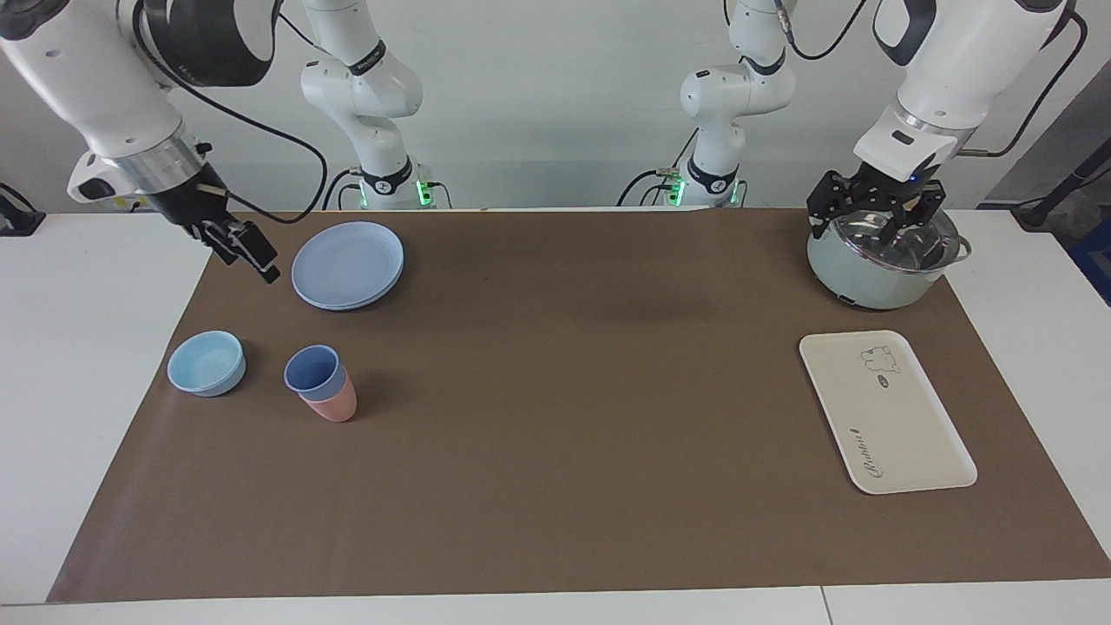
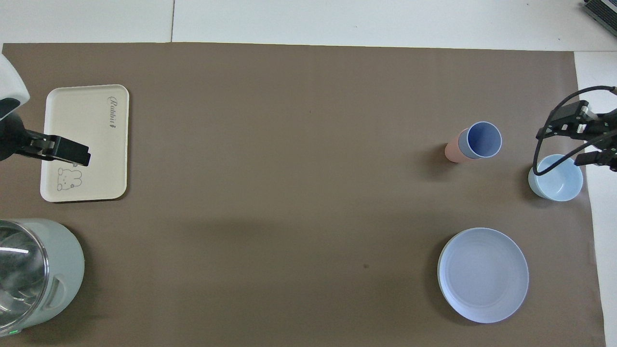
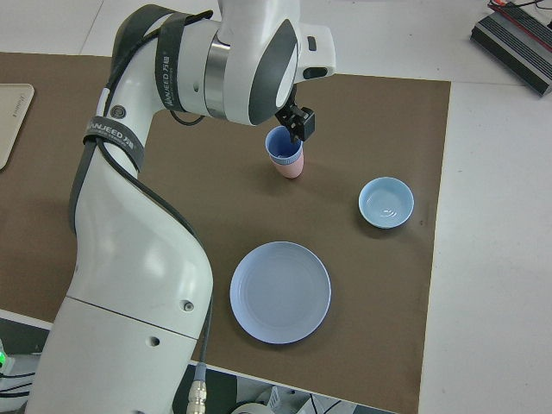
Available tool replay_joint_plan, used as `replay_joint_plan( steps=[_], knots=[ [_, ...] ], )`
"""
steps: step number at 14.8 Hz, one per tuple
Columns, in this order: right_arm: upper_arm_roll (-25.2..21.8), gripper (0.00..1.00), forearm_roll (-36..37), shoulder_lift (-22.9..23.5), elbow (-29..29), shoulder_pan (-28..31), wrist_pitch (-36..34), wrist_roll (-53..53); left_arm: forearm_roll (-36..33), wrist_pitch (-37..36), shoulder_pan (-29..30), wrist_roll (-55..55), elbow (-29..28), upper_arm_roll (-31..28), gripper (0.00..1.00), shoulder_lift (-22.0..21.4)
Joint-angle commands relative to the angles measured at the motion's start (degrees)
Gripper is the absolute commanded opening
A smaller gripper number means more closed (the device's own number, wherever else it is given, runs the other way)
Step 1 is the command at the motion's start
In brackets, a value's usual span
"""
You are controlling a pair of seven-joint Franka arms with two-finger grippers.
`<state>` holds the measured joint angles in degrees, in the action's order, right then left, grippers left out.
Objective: Place cup on tray
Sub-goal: 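Raise the right gripper and move it toward the pink cup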
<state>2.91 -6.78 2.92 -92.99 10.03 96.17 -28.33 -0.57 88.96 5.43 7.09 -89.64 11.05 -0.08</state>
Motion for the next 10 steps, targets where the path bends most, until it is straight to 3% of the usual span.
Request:
replay_joint_plan(
  steps=[1, 4, 10],
  knots=[
    [0.5, 0.87, -2.4, 5.5, 2.2, 2.1, 2.2, -7.8, -0.9, -0.3, -0.6, -0.1, -1.3, -0.3, 1.0, -1.3],
    [0.4, 0.87, -5.9, 13.8, 7.4, 4.8, 3.0, -12.0, -0.9, -0.3, -0.6, -0.1, -1.4, -0.3, 1.0, -1.3],
    [0.4, 0.83, -12.4, 24.3, 11.9, 8.1, 6.1, -18.4, -0.9, -0.3, -0.7, -0.2, -1.4, -0.3, 1.0, -1.3]
  ],
)
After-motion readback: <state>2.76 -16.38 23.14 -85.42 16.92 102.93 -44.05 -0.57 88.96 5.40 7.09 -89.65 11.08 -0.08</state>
